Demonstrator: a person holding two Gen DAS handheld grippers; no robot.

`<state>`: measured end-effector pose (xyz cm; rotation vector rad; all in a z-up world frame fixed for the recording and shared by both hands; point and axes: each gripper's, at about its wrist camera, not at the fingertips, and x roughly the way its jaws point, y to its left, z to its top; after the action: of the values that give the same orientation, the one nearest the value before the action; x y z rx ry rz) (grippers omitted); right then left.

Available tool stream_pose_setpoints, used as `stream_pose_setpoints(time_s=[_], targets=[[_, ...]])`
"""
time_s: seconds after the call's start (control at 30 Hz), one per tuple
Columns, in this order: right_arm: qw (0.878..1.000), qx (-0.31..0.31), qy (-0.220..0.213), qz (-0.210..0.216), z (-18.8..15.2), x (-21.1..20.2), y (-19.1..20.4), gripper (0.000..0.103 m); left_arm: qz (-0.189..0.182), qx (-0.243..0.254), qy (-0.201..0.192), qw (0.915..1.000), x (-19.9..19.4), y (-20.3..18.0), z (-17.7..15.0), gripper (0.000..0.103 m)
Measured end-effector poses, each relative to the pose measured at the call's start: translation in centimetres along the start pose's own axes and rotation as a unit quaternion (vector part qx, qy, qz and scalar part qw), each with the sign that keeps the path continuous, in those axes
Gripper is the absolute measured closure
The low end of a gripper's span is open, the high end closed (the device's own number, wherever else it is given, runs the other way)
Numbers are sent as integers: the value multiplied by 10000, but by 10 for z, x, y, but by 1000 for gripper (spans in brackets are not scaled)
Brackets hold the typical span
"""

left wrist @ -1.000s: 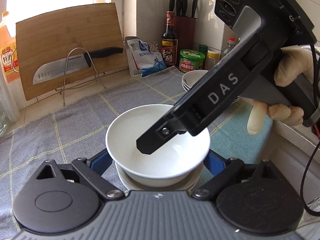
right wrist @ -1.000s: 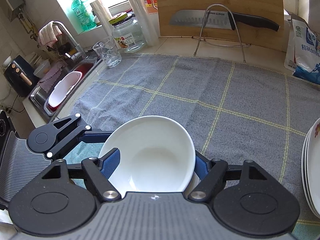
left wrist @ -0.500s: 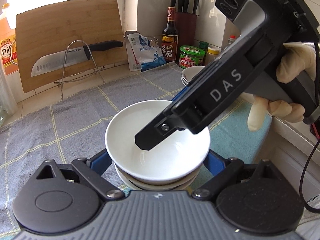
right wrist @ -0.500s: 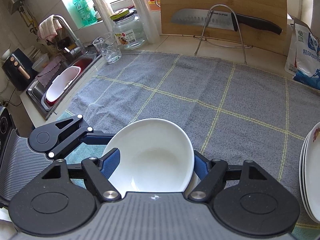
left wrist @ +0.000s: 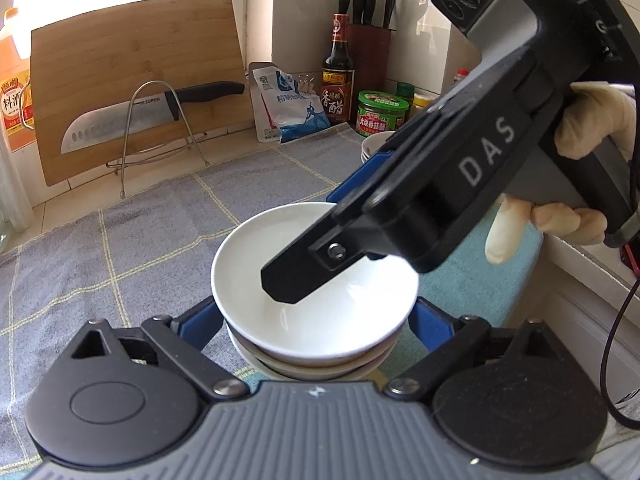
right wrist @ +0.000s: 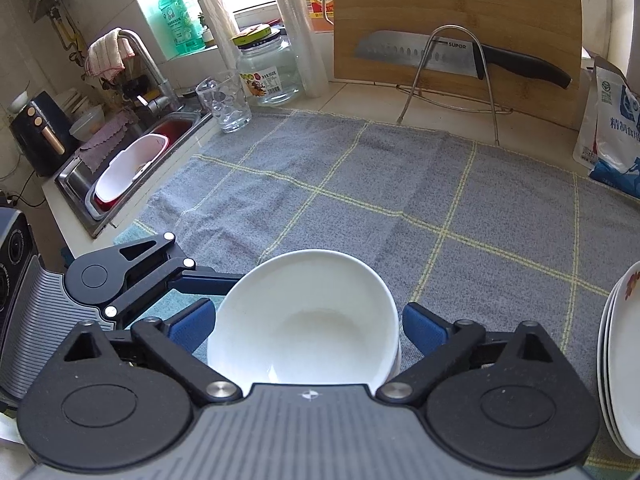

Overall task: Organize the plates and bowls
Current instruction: 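Lower the held bowl into the nested bowls with the right tool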

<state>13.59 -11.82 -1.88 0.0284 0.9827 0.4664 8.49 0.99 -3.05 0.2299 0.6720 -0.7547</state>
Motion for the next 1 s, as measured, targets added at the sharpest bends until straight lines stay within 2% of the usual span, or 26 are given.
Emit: stream_pose_setpoints(time_s=[0.53, 0.8, 1.0], targets=[[9980, -532, -196, -277, -11, -10, 16, 0, 13, 212, -125, 9997, -16, 3, -10, 2], [9923, -1031, -546, -423, -26, -24, 27, 0, -175, 67, -227, 9996, -23, 10, -12, 1], [9837, -1515, -833, -492, -47, -39, 32, 0, -200, 190, -336, 9991, -28, 11, -18, 1]])
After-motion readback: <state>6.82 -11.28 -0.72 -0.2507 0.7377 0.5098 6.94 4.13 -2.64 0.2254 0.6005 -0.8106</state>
